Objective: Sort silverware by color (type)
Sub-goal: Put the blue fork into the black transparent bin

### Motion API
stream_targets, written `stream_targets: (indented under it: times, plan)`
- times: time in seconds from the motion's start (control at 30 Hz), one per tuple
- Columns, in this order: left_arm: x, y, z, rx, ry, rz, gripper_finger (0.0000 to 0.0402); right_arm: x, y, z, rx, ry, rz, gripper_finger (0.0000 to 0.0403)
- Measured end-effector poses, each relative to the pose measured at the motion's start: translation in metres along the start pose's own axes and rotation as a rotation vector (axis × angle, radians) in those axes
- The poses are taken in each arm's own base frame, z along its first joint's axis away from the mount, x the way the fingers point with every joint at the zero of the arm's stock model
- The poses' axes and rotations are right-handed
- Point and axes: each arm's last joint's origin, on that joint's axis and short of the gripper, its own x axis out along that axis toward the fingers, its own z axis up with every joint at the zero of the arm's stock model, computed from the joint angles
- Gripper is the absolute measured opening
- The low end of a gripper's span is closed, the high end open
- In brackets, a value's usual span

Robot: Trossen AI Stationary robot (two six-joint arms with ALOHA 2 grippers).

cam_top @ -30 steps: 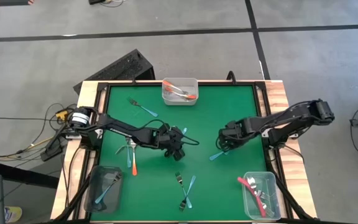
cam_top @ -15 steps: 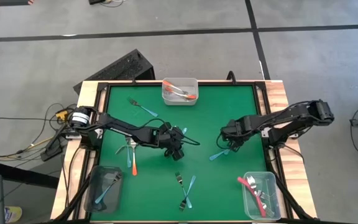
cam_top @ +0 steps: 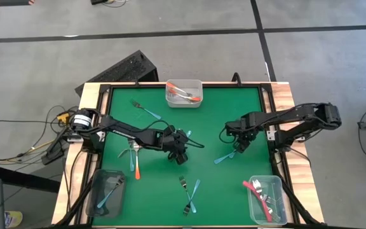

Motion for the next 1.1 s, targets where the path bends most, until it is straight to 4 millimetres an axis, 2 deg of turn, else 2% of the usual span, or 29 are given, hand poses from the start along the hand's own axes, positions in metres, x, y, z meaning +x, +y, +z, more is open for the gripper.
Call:
stream_targets:
  times: [0.27,0.43,0.6,0.83,1.1]
  plan:
    - [0.000,0.002,-0.004,0.011,0.040,0.015,0.0135,0.029,-0.003,-0.012,0.062,0.089,0.062,0.0195]
    - [0.000,0.003,-0.006,0.018,0.064,0.026,0.0135,0.033,0.004,-0.011,0.050,0.058,0.133,0.0186]
    - [0.000,0.003,-0.006,0.020,0.068,0.015,0.0135,0.032,0.009,-0.009,0.065,0.045,0.192,0.0135]
    - [0.000,0.002,-0.006,0.018,0.072,0.007,0.0135,0.032,0.012,-0.011,0.064,0.042,0.200,0.0018]
    - [-0.001,0.002,-0.009,-0.013,0.109,-0.032,0.0135,0.015,0.029,-0.014,0.072,0.030,0.241,0.0017]
